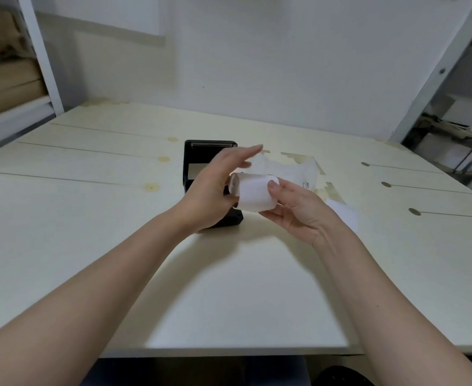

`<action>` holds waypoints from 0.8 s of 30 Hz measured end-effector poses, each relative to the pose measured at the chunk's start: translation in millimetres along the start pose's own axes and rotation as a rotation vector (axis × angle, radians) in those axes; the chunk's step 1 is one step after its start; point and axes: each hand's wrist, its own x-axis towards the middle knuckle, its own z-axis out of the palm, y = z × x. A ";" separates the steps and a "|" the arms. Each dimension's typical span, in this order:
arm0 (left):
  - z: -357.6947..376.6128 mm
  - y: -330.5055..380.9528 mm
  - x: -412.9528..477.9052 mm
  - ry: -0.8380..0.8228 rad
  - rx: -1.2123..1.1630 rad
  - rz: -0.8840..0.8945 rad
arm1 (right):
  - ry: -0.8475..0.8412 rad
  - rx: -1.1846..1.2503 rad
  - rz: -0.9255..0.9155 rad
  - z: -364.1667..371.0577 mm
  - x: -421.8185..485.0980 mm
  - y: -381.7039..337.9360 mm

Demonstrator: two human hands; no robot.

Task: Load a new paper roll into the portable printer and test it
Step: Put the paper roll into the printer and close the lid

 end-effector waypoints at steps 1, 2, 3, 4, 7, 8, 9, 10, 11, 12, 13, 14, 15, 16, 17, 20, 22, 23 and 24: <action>-3.9 -2.5 0.7 0.057 0.039 -0.026 | 0.031 -0.004 -0.004 2.2 2.0 -0.9; -8.5 -5.5 0.7 0.143 0.063 -0.071 | 0.071 -0.020 -0.003 3.7 4.5 -1.4; -13.4 -9.7 0.1 0.242 0.078 -0.135 | 0.114 -0.043 0.004 4.7 7.9 -1.1; -18.6 -13.8 -0.6 0.338 0.098 -0.201 | 0.148 -0.069 0.013 6.1 11.3 -0.2; -32.4 -23.1 -2.9 0.485 0.168 -0.368 | 0.187 -0.141 0.029 17.5 22.7 4.3; -35.5 -25.4 -3.8 0.492 0.180 -0.414 | 0.188 -0.168 0.027 24.0 27.0 5.6; -37.8 -27.6 -5.2 0.490 0.188 -0.448 | 0.186 -0.199 0.024 32.0 31.1 6.2; -39.7 -30.2 -6.7 0.485 0.190 -0.471 | 0.186 -0.230 0.019 40.1 35.7 6.9; -41.1 -33.2 -8.5 0.477 0.190 -0.490 | 0.192 -0.264 0.013 48.3 40.8 7.9; -42.4 -36.0 -10.1 0.471 0.192 -0.509 | 0.201 -0.301 0.006 56.0 45.6 9.2; -43.7 -38.9 -11.3 0.467 0.198 -0.527 | 0.215 -0.342 0.001 63.4 49.9 10.5; -45.2 -41.6 -12.3 0.465 0.206 -0.541 | 0.227 -0.376 -0.005 69.9 54.5 12.3; -46.4 -44.0 -12.9 0.463 0.212 -0.551 | 0.242 -0.404 -0.013 75.9 58.3 13.9; -47.2 -46.0 -13.3 0.460 0.217 -0.558 | 0.259 -0.428 -0.022 81.5 60.9 14.9; -47.9 -47.7 -13.5 0.450 0.222 -0.563 | 0.277 -0.455 -0.028 85.6 62.5 15.4; -47.5 -53.3 -12.1 0.392 0.239 -0.558 | 0.304 -0.528 -0.030 88.8 69.2 15.3; -45.1 -55.0 -10.8 0.366 0.252 -0.539 | 0.289 -0.522 -0.008 88.0 70.6 13.0; -43.7 -55.6 -10.0 0.360 0.256 -0.533 | 0.284 -0.505 0.007 87.4 70.7 12.0; -42.6 -55.8 -9.4 0.356 0.256 -0.530 | 0.285 -0.491 0.018 86.3 71.1 10.9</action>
